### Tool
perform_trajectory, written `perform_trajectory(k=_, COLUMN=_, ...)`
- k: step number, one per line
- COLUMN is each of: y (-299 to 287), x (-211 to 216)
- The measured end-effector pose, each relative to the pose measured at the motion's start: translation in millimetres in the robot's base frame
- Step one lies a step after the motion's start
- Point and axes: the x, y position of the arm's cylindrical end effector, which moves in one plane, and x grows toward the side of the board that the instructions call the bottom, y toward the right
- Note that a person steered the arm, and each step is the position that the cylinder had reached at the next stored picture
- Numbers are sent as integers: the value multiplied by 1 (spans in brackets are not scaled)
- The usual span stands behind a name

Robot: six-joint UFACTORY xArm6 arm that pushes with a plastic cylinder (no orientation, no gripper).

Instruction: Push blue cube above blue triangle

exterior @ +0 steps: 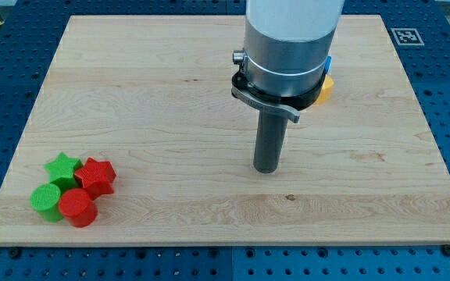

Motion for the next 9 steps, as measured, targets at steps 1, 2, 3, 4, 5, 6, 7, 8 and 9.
perform_trajectory(k=1, y=1, x=-1)
perform_trajectory(k=2, y=3, x=-1)
perform_trajectory(k=3, y=12, x=-1)
perform_trajectory(k=4, y=32, x=-1)
perform_trajectory(k=5, y=61, x=-1)
perform_trajectory(k=6, y=76, x=-7)
perform_trajectory(k=7, y=88, x=-20)
perform_trajectory(k=8, y=98, x=-31)
perform_trajectory(k=9, y=98, x=-31)
